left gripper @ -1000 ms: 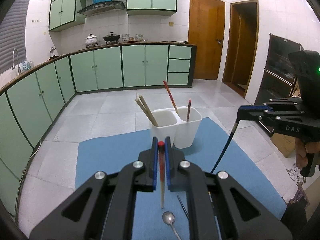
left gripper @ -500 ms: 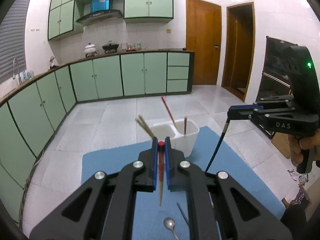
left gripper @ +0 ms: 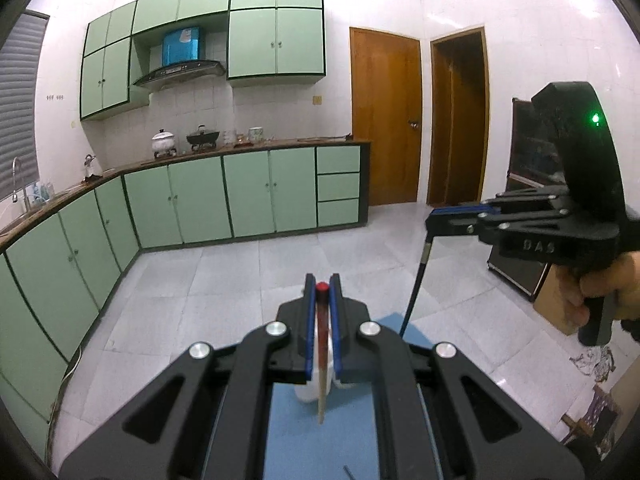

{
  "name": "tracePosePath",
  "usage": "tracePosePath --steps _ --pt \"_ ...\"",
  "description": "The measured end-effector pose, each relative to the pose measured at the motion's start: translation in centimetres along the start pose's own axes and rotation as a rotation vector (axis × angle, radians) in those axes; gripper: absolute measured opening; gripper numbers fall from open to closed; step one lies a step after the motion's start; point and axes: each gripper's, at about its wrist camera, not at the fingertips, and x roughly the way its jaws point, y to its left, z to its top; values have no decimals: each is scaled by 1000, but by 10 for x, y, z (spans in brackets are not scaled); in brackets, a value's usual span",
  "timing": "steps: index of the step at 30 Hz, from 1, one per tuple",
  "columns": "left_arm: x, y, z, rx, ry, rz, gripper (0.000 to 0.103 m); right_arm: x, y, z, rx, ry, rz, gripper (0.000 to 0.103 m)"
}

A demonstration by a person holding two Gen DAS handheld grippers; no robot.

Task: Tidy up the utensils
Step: 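Lift both chopsticks and carry them over the white holder with both tools, then open both tools to drop the chopsticks into the white holder, then move both tools back over the remaining utensils on the cloth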

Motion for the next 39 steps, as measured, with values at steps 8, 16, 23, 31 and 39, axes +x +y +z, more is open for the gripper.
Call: tracePosePath --steps 8,16,23,31,39 --pt "46 7 39 -23 -29 9 6 28 -22 30 21 -9 -49 6" --pt "107 32 34 -133 -49 23 6 85 -41 17 33 34 -82 6" --pt "159 31 -15 -124 44 44 7 127 -58 -32 71 124 -70 6" --pt "147 33 -27 -100 58 62 32 117 -64 -55 113 130 -41 13" --pt "58 23 -16 -59 -8 69 56 20 -40 -66 124 0 18 16"
